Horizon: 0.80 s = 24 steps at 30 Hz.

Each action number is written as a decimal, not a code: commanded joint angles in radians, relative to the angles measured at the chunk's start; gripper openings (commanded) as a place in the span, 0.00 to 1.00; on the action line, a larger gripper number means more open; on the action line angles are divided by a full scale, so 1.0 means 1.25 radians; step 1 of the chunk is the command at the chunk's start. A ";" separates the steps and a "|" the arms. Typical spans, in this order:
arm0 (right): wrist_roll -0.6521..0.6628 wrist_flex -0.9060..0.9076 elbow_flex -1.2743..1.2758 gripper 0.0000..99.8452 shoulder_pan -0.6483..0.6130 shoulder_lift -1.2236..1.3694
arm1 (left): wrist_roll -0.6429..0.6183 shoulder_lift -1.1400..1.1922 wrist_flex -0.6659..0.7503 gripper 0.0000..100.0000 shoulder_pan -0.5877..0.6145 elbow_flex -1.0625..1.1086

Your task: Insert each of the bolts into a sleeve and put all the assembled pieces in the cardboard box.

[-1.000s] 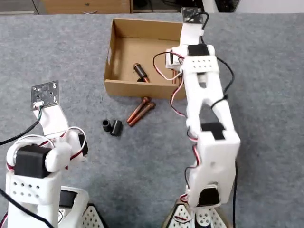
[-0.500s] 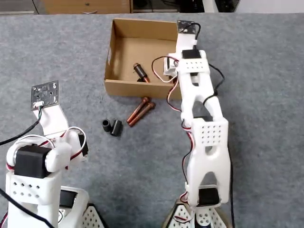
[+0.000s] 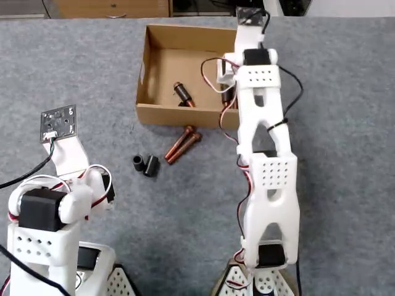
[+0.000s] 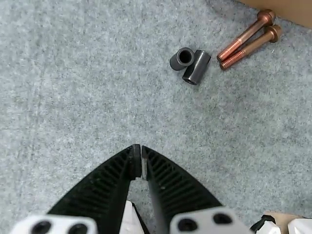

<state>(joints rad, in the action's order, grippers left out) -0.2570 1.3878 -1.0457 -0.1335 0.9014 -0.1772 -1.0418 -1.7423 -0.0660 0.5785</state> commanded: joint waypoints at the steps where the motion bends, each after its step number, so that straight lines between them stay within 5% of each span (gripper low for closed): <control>1: -0.006 0.085 -0.120 0.13 0.008 -0.006 | 0.001 -0.008 -0.005 0.02 0.006 0.000; 8: -0.006 0.314 -0.395 0.13 -0.009 -0.006 | 0.000 -0.007 -0.005 0.02 0.011 0.000; 12: -0.004 0.320 -0.503 0.13 -0.008 -0.010 | 0.000 -0.007 -0.001 0.02 0.012 -0.005; 24: -0.004 0.322 -0.238 0.13 -0.051 -0.368 | 0.000 -0.007 -0.001 0.02 0.014 0.000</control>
<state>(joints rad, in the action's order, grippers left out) -0.2555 1.7683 -1.4323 -0.1580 0.6206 -0.1772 -1.0418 -1.7423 -0.0598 0.5800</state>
